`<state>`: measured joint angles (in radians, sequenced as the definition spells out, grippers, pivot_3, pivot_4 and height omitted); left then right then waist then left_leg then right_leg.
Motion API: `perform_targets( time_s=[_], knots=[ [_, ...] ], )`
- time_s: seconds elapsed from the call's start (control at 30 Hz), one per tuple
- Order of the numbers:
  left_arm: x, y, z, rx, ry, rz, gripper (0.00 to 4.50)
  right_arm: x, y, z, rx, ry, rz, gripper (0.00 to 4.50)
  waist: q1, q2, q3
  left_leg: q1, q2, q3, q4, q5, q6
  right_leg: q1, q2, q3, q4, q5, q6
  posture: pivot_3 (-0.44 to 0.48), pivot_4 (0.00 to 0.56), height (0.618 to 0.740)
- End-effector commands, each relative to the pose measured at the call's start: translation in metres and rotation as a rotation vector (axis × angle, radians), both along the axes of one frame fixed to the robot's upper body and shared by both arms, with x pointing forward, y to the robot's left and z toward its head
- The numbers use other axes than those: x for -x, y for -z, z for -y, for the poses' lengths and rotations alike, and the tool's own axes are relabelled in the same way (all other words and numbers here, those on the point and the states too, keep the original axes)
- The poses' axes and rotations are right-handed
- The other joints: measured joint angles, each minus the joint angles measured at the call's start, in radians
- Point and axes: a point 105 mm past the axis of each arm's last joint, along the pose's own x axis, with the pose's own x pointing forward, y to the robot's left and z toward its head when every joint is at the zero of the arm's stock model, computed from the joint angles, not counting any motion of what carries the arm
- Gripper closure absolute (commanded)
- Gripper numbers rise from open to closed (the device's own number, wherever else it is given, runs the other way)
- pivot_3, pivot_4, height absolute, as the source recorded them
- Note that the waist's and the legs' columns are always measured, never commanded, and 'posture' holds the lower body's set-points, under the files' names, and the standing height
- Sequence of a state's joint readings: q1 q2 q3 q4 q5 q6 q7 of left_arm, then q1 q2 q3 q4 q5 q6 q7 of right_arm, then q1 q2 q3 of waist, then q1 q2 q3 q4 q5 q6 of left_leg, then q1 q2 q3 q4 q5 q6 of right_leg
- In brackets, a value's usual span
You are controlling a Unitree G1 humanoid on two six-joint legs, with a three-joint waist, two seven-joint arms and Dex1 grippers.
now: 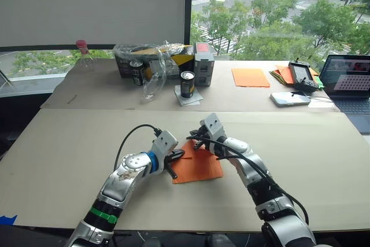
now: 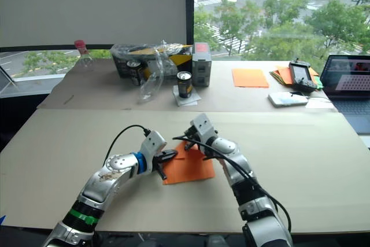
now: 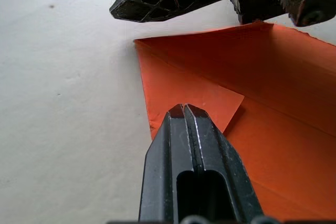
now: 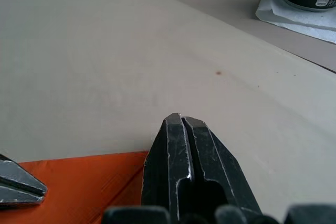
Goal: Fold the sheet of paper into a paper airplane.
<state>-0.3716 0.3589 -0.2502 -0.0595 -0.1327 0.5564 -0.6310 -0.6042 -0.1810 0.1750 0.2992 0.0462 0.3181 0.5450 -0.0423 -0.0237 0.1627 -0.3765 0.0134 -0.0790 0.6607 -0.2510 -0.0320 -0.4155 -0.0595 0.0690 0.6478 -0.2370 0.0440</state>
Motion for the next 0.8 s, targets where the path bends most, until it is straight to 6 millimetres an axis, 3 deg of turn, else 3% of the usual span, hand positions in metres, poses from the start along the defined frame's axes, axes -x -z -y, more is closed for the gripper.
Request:
perform_targets(
  time_s=[0.03,0.13,0.37,0.8],
  knots=[
    [0.006,0.017,0.001,-0.033,0.005,-0.051,4.47,0.005,-0.026,0.008,-0.008,-0.018,0.077,4.5,0.001,0.0,0.0,0.0,0.0,0.0,0.0,0.0,0.0,0.0,0.0,0.0,0.0,0.0,0.0,0.0,0.15,0.732],
    [0.005,0.017,0.001,-0.034,0.009,-0.05,4.47,0.013,-0.023,0.008,0.013,-0.055,0.041,4.5,-0.001,0.0,0.0,0.0,0.0,0.0,0.0,0.0,0.0,0.0,0.0,0.0,0.0,0.0,0.0,0.0,0.15,0.732],
    [0.001,0.015,0.001,-0.04,0.016,-0.031,4.47,0.032,0.024,0.017,0.066,-0.042,-0.17,4.5,0.0,0.0,0.0,0.0,0.0,0.0,0.0,0.0,0.0,0.0,0.0,0.0,0.0,0.0,0.0,0.0,0.15,0.732],
    [-0.01,0.01,0.016,-0.046,0.091,0.026,4.47,0.039,0.033,0.034,0.097,0.046,-0.214,4.5,0.006,0.0,0.0,0.008,0.0,0.0,0.0,0.0,0.0,0.01,0.0,-0.001,-0.003,-0.001,0.001,0.0,0.15,0.732]
  ],
)
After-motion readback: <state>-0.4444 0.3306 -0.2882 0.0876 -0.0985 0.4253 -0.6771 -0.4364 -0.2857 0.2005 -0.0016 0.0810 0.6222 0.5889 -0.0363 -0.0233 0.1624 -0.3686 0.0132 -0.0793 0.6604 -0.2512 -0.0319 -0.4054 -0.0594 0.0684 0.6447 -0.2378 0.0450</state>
